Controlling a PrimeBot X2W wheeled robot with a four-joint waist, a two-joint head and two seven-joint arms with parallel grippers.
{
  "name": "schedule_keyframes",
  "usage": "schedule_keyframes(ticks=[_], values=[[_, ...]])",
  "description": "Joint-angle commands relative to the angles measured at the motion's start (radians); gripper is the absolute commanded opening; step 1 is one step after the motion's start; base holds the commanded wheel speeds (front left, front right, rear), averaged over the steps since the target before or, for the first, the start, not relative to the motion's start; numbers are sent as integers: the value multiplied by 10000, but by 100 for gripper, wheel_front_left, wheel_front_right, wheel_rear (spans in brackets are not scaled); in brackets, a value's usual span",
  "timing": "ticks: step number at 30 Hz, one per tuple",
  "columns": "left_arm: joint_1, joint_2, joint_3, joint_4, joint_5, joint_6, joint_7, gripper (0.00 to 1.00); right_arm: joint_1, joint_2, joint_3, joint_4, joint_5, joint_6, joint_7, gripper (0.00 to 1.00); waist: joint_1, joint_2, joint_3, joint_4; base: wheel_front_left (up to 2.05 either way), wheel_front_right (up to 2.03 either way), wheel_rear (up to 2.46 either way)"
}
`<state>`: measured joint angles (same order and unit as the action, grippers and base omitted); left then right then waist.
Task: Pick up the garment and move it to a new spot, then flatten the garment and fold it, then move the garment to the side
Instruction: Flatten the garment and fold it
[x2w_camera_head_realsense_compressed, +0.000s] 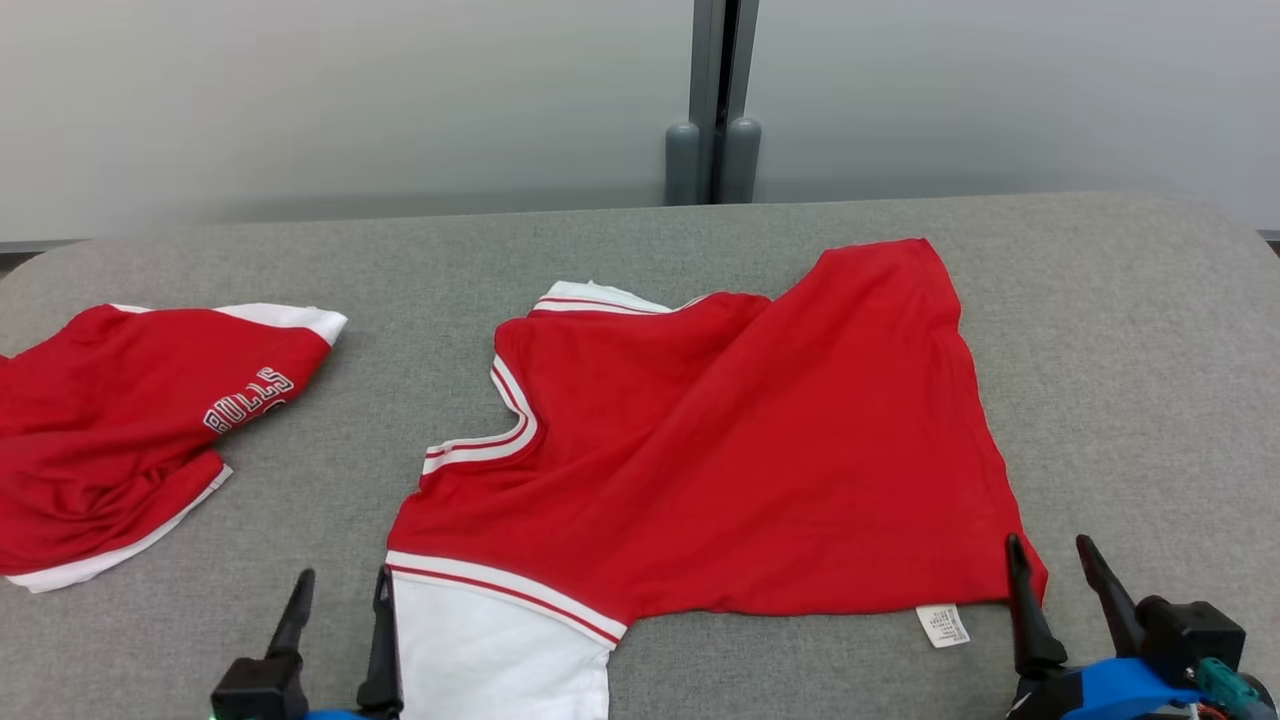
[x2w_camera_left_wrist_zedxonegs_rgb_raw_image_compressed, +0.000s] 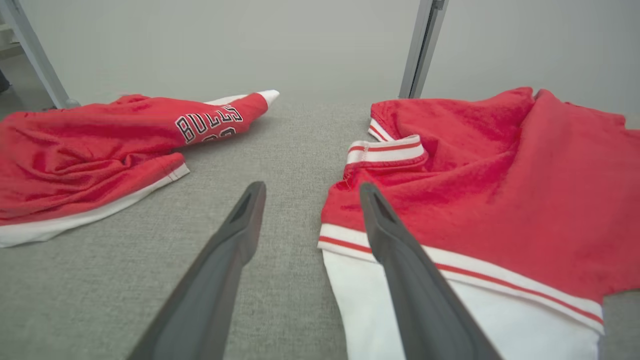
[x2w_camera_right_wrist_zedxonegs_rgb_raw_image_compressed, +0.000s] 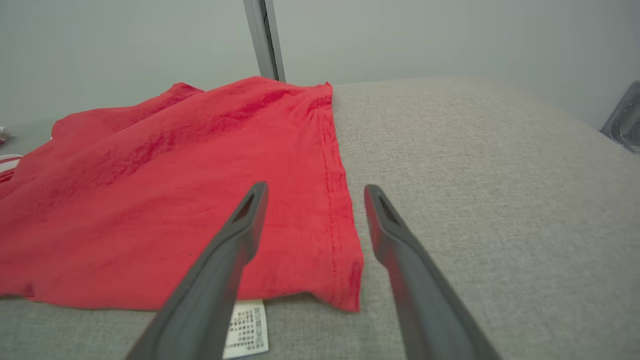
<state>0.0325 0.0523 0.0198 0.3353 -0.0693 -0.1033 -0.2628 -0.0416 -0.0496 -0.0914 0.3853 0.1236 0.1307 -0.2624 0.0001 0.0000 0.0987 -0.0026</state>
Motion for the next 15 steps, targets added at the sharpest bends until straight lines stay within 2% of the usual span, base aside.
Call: schedule_keyframes(ticks=[1, 15], values=[[99, 8, -144, 178, 7, -54, -27, 100, -225, -18, -211, 164, 6, 1, -36, 100, -1, 0, 66, 20, 0, 0, 0], [545, 156, -1142, 1379, -102, -222, -27, 100, -585, -19, -599, 1294, 432, 1, -36, 100, -1, 0, 213, 67, 0, 0, 0]])
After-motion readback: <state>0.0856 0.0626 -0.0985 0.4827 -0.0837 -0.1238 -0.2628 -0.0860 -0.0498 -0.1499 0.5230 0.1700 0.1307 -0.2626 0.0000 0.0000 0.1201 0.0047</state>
